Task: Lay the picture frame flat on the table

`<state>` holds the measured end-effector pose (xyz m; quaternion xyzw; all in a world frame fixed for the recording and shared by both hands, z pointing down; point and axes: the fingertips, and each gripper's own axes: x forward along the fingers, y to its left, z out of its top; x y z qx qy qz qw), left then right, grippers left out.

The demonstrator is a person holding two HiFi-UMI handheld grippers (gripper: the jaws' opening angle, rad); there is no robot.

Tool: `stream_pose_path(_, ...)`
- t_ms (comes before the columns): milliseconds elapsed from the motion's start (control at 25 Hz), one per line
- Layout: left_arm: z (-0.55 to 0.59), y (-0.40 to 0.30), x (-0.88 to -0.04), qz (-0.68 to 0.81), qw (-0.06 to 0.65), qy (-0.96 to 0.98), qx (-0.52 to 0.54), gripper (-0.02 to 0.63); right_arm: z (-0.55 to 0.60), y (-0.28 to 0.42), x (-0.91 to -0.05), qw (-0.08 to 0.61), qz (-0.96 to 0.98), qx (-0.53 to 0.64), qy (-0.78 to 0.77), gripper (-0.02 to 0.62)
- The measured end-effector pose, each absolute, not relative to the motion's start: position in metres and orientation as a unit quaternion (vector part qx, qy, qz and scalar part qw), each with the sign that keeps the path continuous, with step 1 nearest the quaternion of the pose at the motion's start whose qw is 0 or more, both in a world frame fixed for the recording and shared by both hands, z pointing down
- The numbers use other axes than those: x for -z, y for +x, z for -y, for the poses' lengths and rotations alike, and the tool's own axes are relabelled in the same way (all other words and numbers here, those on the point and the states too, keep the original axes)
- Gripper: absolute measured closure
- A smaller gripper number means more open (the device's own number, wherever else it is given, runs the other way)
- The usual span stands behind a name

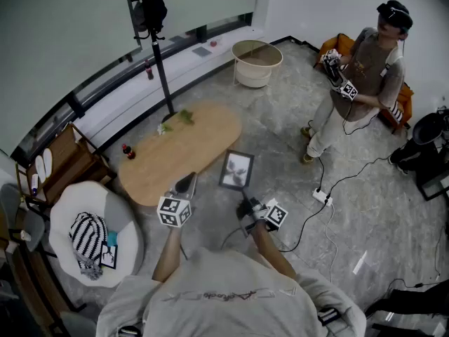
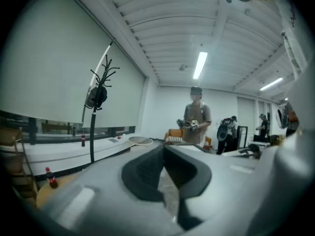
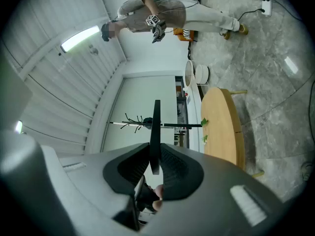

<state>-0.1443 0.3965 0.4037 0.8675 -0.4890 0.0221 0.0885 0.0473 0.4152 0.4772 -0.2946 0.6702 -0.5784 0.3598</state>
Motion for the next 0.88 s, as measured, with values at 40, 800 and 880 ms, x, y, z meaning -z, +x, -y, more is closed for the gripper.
stream_pose_path(40,-0.395,-0.144,-0.404,0.490,0.088,0.867,-0.022,0.606,-0.414,0.048,-0.475,0.360,-0.670,0.579,-0.294,0.522)
stream_pose_path(800,-0.401,-0.106,-0.410,0.489,0.089,0.867,-0.030,0.606,-0.419,0.075,-0.477,0.353,-0.672,0.587,-0.282,0.522)
stream_pose_path(880,-0.400,-0.100,-0.410,0.489,0.088,0.867,-0.031,0.606,-0.418,0.082,-0.478,0.348,-0.675,0.586,-0.281,0.522)
